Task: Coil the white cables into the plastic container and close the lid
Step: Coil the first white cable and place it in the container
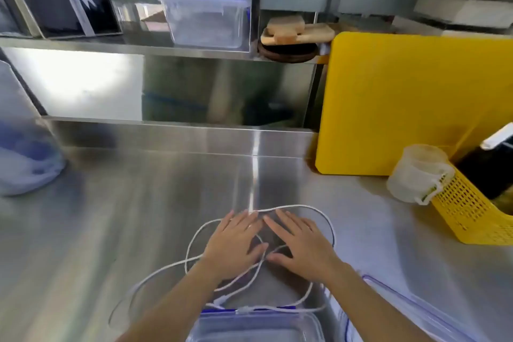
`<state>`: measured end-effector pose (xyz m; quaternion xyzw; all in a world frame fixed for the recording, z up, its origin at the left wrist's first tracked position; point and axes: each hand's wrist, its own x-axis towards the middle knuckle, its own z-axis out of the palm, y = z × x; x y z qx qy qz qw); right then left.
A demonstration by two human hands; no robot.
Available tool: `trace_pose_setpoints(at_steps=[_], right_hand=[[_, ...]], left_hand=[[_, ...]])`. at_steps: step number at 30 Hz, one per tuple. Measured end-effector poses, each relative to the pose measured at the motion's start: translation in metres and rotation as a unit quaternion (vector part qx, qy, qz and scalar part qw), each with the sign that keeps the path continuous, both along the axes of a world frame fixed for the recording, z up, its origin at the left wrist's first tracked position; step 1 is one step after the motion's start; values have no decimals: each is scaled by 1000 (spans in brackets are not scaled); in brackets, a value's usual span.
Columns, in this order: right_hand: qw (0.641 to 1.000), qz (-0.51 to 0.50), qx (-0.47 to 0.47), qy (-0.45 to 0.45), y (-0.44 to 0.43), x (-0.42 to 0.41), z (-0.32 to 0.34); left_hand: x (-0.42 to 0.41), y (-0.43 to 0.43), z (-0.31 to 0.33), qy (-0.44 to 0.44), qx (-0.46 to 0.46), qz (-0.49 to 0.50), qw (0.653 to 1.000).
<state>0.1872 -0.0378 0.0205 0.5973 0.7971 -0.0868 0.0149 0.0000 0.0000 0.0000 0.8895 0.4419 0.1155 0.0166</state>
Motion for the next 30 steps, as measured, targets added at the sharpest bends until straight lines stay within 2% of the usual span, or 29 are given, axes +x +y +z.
trace_pose_setpoints(at_steps=[2,4,10,14,17,20,22,24,26,27,30], right_hand=[[997,30,-68,13,-4,0,-3],[996,43,-76,9,-8,5,-10],[999,23,-24,16,-2,2,-9],[994,-11,46,98,2,4,22],[975,-28,121,185,6,8,58],[948,-72,191,243,12,12,93],[924,-112,244,272,15,17,112],[908,-157,271,277,19,23,126],[917,-173,269,238,20,25,134],[927,-160,259,218,18,23,137],[949,-35,240,199,6,5,143]], left_hand=[[4,-1,-10,0,-17,-34,999],[7,-7,-19,18,-7,-65,998],[13,-10,-14,43,13,-102,994],[21,-9,8,-44,10,-53,998],[21,-4,45,-137,-16,-30,990],[18,-3,90,-239,-156,-5,958],[15,-3,109,-270,-201,6,942],[12,-5,124,-312,-216,11,925],[11,-6,133,-343,-225,22,912],[11,-6,137,-346,-223,28,911],[19,-12,149,-338,-203,14,919]])
